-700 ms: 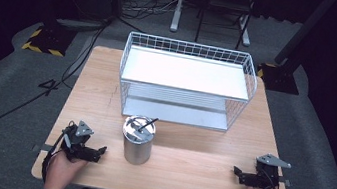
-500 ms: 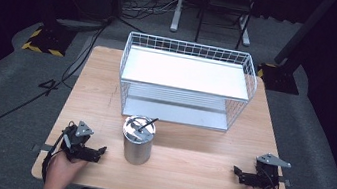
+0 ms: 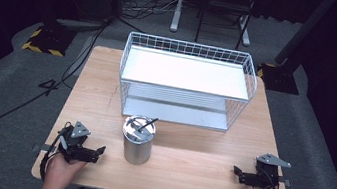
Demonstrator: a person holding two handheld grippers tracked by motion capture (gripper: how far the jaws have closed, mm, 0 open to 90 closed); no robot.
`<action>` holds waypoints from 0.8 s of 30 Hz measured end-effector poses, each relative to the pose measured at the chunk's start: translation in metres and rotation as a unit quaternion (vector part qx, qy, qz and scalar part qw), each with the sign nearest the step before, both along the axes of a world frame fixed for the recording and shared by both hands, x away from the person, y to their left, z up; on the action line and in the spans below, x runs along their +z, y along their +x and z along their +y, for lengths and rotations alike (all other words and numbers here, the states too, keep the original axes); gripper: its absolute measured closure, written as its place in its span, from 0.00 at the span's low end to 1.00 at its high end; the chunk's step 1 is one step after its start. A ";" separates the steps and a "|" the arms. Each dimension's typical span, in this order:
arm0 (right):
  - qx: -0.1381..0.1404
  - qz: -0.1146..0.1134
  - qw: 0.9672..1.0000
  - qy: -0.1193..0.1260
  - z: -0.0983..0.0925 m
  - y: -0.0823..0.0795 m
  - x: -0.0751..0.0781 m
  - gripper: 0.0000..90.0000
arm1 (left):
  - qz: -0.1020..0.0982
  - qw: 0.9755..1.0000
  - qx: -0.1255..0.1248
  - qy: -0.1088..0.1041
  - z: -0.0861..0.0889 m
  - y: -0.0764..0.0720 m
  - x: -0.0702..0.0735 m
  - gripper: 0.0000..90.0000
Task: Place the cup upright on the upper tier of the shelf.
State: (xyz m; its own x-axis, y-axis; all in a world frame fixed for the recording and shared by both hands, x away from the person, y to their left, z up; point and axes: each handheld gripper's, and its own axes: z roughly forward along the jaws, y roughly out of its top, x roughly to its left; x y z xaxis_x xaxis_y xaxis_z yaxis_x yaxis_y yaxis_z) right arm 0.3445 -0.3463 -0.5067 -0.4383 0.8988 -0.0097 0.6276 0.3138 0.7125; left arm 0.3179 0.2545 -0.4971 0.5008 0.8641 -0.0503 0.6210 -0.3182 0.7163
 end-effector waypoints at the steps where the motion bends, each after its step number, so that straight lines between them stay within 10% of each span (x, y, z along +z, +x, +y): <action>1: 0.000 0.000 1.000 0.000 0.000 0.000 0.000 0.00 | -0.007 1.000 -0.003 -0.004 0.000 -0.003 0.004 0.00; 24: 0.000 0.000 1.000 0.000 0.000 0.000 0.000 0.00 | -0.088 0.993 -0.024 -0.078 -0.016 -0.050 0.040 0.00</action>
